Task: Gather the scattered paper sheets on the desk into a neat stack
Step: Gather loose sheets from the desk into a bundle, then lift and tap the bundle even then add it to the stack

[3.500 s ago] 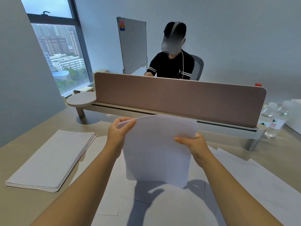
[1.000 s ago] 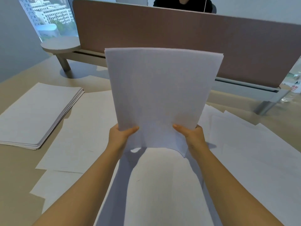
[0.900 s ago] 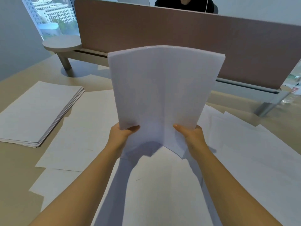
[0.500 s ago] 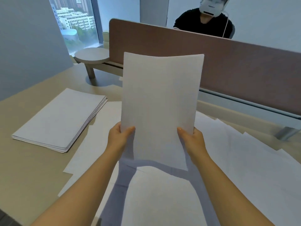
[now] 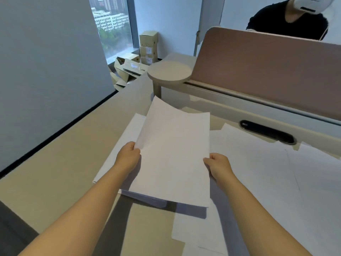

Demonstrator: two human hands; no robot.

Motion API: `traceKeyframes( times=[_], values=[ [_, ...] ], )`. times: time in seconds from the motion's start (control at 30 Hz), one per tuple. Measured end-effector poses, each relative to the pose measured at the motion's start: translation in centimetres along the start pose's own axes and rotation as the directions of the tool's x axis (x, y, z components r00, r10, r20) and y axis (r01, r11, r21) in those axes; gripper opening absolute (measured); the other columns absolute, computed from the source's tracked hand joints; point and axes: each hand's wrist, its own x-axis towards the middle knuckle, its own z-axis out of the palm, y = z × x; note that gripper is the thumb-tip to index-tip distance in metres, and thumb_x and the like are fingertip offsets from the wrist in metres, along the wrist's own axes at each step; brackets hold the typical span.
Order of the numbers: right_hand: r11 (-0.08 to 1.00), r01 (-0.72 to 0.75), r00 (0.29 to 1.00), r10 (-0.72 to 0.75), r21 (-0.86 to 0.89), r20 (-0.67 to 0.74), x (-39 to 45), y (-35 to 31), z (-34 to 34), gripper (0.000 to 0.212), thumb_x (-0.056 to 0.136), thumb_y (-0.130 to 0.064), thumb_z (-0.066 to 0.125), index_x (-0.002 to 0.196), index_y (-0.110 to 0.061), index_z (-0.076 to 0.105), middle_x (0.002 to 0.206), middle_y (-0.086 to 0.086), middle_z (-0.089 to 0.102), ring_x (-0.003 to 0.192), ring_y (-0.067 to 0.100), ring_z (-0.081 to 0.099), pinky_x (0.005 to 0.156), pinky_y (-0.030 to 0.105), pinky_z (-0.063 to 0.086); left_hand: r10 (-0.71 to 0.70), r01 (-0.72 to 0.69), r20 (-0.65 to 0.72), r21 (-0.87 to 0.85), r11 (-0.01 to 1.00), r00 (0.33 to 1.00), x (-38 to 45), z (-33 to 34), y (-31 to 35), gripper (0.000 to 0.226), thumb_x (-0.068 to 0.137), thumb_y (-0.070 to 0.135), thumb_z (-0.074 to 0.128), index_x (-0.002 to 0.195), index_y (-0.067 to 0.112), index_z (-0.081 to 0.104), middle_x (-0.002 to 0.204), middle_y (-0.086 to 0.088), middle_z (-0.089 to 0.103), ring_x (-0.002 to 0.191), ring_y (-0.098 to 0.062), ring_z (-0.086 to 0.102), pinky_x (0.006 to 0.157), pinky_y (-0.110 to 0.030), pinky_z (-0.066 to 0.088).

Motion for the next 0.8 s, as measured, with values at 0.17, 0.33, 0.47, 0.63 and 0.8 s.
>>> traceKeyframes(
  times=[0.17, 0.33, 0.47, 0.63, 0.8],
  values=[
    [0.999, -0.031, 1.0, 0.031, -0.043, 0.002, 1.7, 0.1, 5.7, 0.046, 0.084, 0.003, 0.058, 0.05, -0.011, 0.031, 0.052, 0.005, 0.032, 0.047, 0.019, 0.034, 0.051, 0.028, 0.035, -0.014, 0.016, -0.014, 0.115, 0.993, 1.0, 4.3, -3.2, -3.8, 0.026, 0.088, -0.003, 0.034, 0.094, 0.003, 0.059, 0.092, -0.016, 0.057, 0.083, -0.027, 0.049, 0.071, -0.029, 0.034],
    [0.997, -0.075, 0.997, 0.075, 0.004, 0.014, 2.3, 0.0, 8.3, 0.04, 0.083, 0.002, 0.062, 0.05, -0.008, 0.041, 0.056, 0.007, 0.046, 0.055, 0.023, 0.051, 0.063, 0.034, 0.055, 0.059, -0.039, -0.058, 0.294, 0.955, 0.997, 5.8, -3.7, -5.8, 0.038, 0.09, 0.002, 0.037, 0.126, 0.01, 0.048, 0.115, -0.013, 0.059, 0.1, -0.034, 0.054, 0.074, -0.032, 0.039],
    [0.988, -0.106, 0.994, 0.107, 0.112, -0.003, 2.7, 0.8, 8.6, 0.04, 0.085, 0.012, 0.048, 0.05, -0.006, 0.043, 0.056, 0.007, 0.046, 0.045, 0.02, 0.045, 0.043, 0.023, 0.043, 0.12, -0.033, -0.133, 0.521, 0.853, 0.984, 5.7, -3.2, -5.9, 0.033, 0.089, 0.0, 0.042, 0.12, 0.008, 0.051, 0.118, -0.017, 0.055, 0.104, -0.035, 0.047, 0.081, -0.04, 0.041],
    [0.982, -0.105, 0.991, 0.117, 0.159, -0.066, 2.0, 1.5, 5.9, 0.029, 0.086, 0.011, 0.046, 0.061, -0.001, 0.053, 0.062, 0.012, 0.048, 0.055, 0.022, 0.044, 0.053, 0.027, 0.041, 0.192, -0.115, -0.121, 0.466, 0.877, 0.974, 4.2, -1.3, -4.1, 0.039, 0.092, 0.009, 0.046, 0.132, 0.009, 0.046, 0.136, -0.015, 0.045, 0.127, -0.033, 0.037, 0.103, -0.04, 0.032],
    [0.993, -0.114, 0.98, 0.118, 0.034, -0.159, 0.3, 2.9, 0.0, 0.016, 0.071, 0.002, 0.045, 0.064, -0.011, 0.048, 0.069, 0.012, 0.042, 0.068, 0.024, 0.038, 0.064, 0.032, 0.036, 0.255, -0.256, 0.035, 0.246, 0.935, 0.966, 0.8, 3.4, -0.6, 0.038, 0.093, 0.011, 0.049, 0.131, 0.007, 0.045, 0.131, -0.009, 0.052, 0.124, -0.025, 0.046, 0.1, -0.035, 0.039]
  ],
)
